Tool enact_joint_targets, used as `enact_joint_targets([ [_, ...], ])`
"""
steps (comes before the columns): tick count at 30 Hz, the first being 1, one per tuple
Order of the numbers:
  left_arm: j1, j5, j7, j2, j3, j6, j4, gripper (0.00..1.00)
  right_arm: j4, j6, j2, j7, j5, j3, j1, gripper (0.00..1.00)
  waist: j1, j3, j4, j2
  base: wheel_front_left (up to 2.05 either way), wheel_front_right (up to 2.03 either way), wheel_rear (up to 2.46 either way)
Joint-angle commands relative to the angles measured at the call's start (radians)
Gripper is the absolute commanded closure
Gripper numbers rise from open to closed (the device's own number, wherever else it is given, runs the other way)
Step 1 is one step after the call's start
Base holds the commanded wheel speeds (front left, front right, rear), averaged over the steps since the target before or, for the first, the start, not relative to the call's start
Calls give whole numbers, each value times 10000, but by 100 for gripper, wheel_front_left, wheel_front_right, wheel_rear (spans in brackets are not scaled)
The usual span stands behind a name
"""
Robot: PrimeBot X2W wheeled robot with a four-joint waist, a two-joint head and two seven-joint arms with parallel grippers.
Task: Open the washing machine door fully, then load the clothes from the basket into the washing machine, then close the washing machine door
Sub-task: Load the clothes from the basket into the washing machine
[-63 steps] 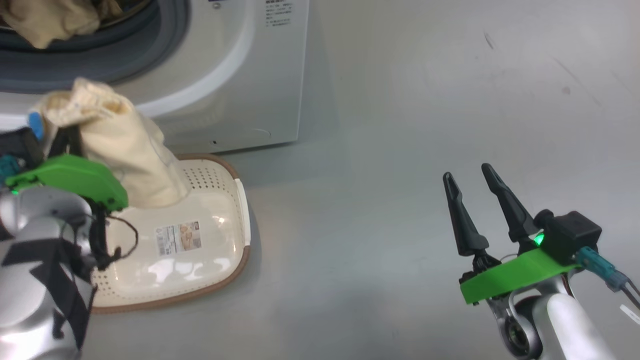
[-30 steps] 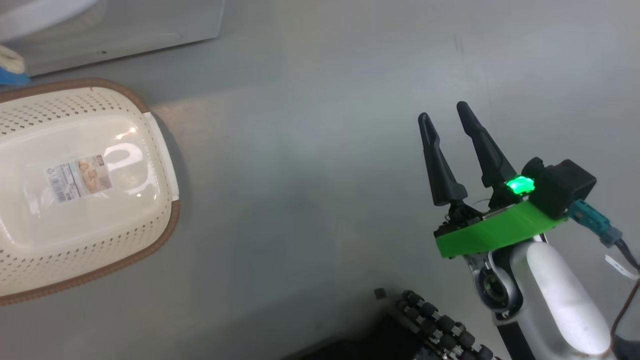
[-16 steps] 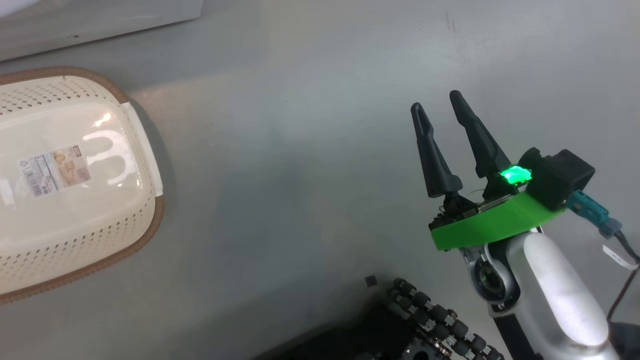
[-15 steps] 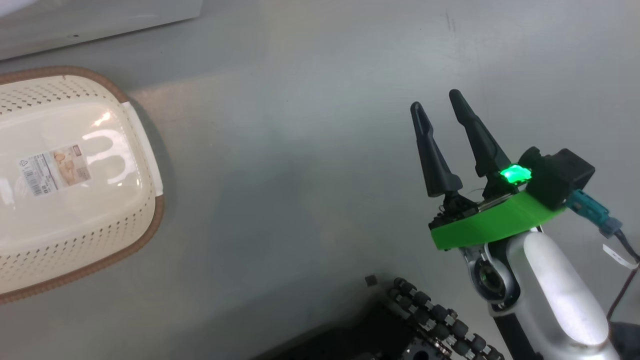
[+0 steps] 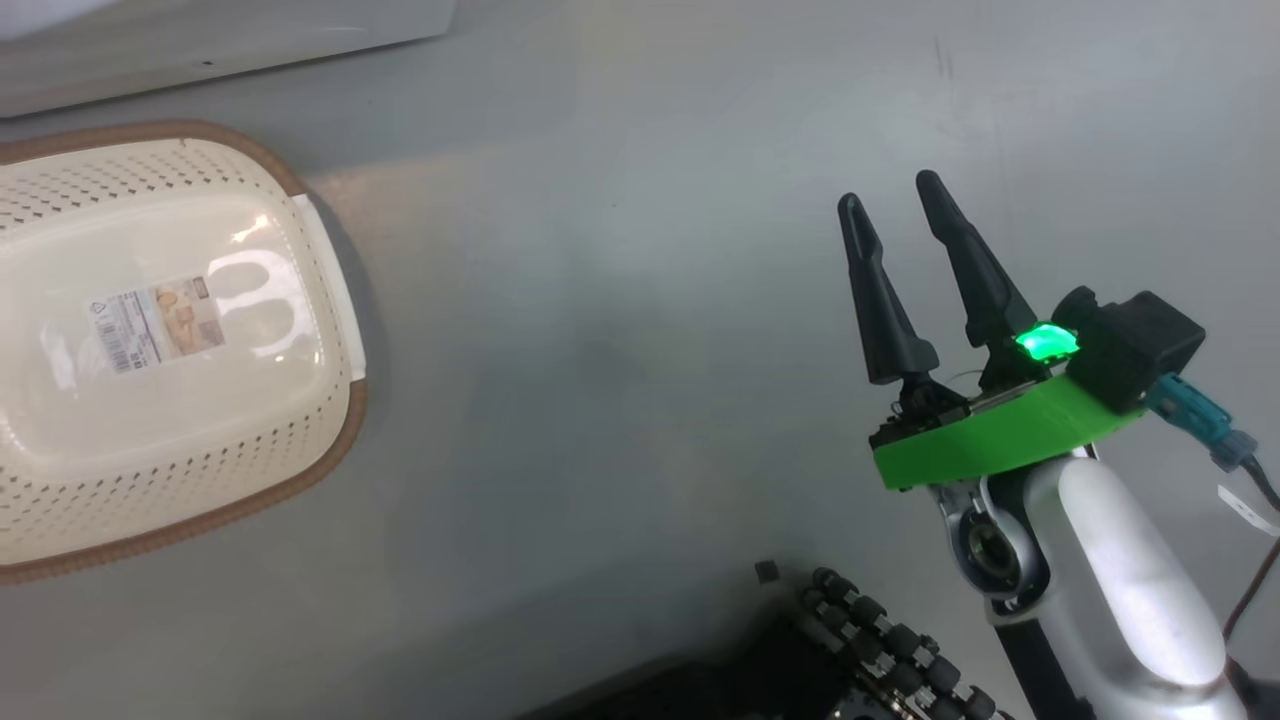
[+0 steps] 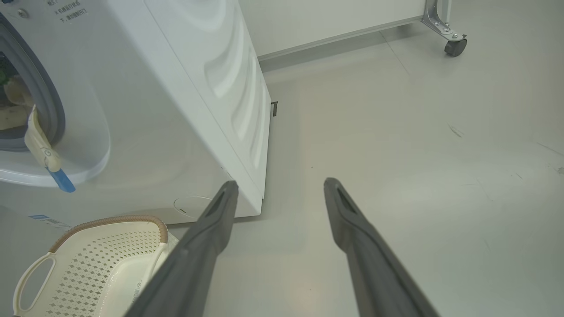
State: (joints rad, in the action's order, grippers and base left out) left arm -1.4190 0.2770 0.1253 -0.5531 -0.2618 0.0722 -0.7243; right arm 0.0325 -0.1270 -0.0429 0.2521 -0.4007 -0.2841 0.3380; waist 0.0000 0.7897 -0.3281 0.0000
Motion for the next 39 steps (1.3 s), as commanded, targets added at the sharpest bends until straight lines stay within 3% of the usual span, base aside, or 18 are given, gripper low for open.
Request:
enact_joint_targets([
  [1,57,62,56,-413,198,86,445,0,-242,-37,-74,97,107,-54,-101,0,0,-78,99,0,0,0,0],
  [11,2597,564,-1101,-144,502,677,2614,0,-215,-37,-74,97,493,470,-275,0,0,-666,687,0,0,0,0],
  [19,5947,830,-2145,325,721,1658,5178,0,-150,-37,-74,97,901,895,-616,0,0,-1411,1139,0,0,0,0],
  [28,9072,745,-2980,1050,531,2740,6943,0,104,-37,-74,97,1320,1122,-979,0,0,-2391,1471,0,0,0,0],
  [39,10984,1010,-3334,1891,-47,3019,7287,0,224,-37,-74,-140,1808,1310,-1407,0,0,-3385,1874,0,0,0,0],
])
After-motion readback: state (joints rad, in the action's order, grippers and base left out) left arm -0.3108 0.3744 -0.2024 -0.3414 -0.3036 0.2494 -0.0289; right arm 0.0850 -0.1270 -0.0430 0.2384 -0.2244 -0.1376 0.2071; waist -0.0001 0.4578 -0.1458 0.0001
